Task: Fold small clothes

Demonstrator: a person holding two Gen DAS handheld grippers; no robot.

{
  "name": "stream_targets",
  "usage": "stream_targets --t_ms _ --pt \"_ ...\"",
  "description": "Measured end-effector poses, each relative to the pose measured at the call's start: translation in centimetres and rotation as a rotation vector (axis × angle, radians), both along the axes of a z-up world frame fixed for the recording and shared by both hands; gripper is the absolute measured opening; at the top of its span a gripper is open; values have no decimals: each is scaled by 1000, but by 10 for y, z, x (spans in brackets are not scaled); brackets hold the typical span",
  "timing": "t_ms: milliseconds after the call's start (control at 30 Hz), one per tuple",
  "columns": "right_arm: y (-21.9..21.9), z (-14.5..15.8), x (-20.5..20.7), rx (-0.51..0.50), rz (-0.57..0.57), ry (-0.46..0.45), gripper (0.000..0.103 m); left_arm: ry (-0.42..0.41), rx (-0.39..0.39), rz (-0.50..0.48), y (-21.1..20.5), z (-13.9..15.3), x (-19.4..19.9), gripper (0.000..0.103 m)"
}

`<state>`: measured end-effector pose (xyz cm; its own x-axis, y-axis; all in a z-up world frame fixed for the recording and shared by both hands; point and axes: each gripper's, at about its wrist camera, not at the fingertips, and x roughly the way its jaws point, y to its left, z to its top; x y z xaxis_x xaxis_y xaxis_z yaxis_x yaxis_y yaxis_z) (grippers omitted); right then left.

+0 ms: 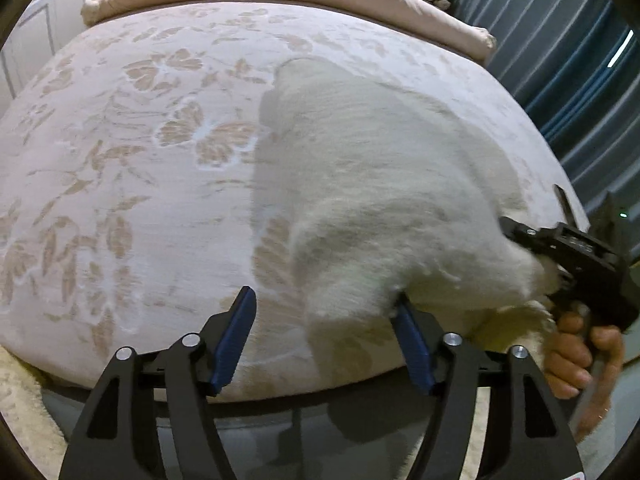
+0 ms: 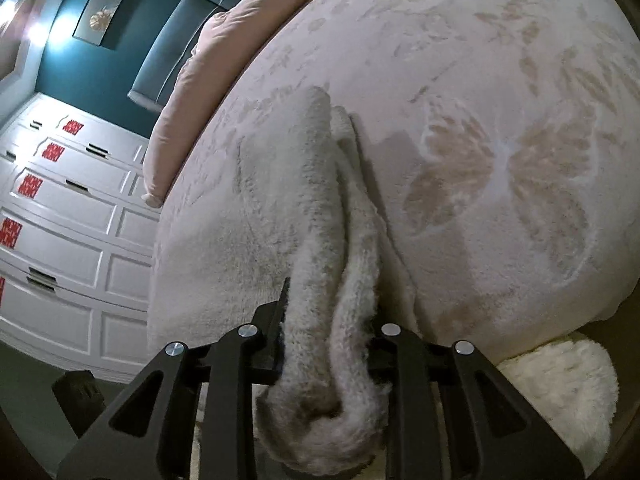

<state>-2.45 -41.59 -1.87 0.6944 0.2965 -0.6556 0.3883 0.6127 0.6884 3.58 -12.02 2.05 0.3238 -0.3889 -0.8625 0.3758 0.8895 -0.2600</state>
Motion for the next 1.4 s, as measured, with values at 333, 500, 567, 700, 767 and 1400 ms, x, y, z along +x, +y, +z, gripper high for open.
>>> stream_targets --t_ms 333,500,567,700,767,1400 --pt "6 78 2 -133 86 -202 22 -5 37 18 23 7 -15 72" --pt "3 8 30 -102 86 41 22 10 -7 64 44 15 -19 71" --pt "7 17 22 -56 79 -2 22 7 -4 64 48 16 -22 72" --pt "38 75 38 -93 121 -97 22 23 -5 75 59 15 -29 72" --pt "65 111 56 -152 183 -147 22 23 2 88 66 17 -33 72" --pt "-6 10 -3 -47 -34 60 18 40 -95 134 86 27 -20 72"
